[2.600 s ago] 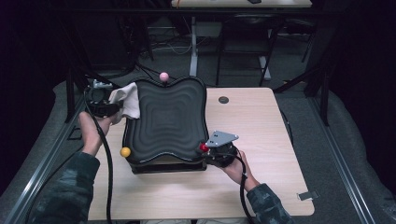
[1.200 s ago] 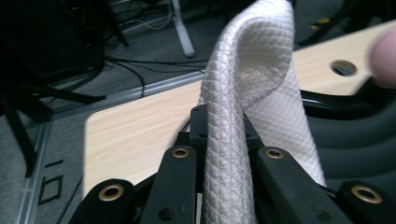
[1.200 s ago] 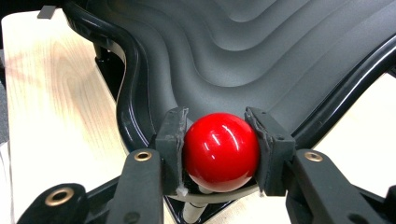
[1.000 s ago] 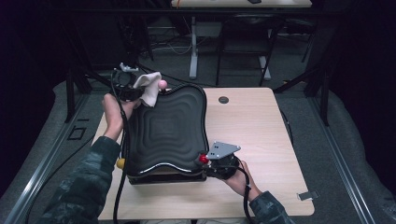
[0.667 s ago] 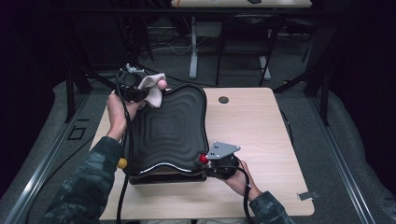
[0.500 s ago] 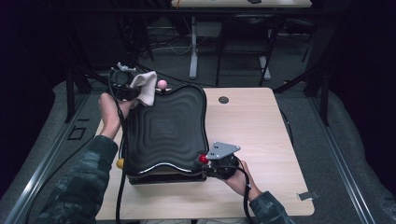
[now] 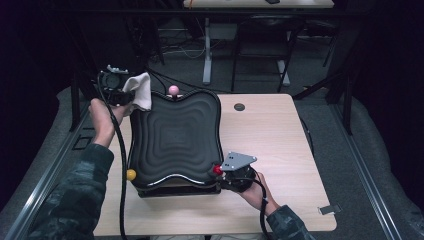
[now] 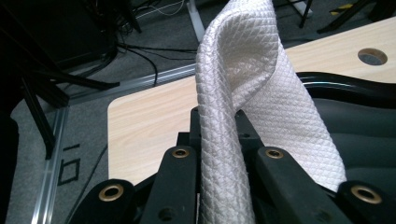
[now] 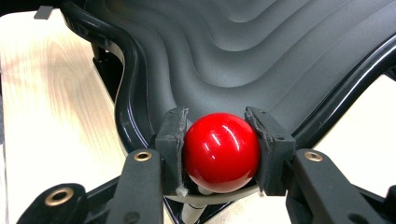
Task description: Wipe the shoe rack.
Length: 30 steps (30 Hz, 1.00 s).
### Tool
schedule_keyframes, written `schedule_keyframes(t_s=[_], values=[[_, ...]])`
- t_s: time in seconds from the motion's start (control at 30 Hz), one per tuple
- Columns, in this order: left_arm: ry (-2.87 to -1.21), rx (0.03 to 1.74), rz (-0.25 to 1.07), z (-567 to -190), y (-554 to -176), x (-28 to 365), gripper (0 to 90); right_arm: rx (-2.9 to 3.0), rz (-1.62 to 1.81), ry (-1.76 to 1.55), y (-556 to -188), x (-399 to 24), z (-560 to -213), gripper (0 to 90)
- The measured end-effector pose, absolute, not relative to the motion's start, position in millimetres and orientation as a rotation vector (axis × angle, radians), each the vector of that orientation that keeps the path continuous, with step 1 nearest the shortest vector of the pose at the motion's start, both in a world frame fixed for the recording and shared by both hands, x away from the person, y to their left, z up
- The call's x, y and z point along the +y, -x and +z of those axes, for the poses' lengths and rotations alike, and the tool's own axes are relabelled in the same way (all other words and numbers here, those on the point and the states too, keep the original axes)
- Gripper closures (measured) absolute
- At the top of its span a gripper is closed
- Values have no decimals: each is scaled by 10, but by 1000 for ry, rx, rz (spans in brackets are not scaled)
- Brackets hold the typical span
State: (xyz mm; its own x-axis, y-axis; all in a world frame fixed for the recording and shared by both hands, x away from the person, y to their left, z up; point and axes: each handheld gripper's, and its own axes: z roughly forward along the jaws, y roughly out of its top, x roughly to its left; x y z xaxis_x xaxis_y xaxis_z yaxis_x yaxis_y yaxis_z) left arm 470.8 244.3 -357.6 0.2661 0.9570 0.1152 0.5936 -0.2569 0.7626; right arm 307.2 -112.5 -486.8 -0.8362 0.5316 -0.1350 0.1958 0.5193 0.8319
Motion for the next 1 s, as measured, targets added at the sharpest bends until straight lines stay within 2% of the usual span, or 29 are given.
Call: schedule_keyframes(t_s=[0.2, 0.5, 0.77, 1.0], values=[[-1904, 1308, 739, -3417, -4611, 2338, 825, 2388, 1240, -599, -3077, -1124, -4871, 599], [-1951, 1123, 706, -3137, -4550, 1749, 824, 2387, 1237, -600, -3074, -1121, -4870, 599], [-2000, 1106, 654, -3236, -4711, 1429, 824, 2385, 1235, -599, -3072, -1122, -4872, 599], [-2007, 1104, 645, -3231, -4729, 1426, 824, 2385, 1237, -600, -3072, -1121, -4873, 599]])
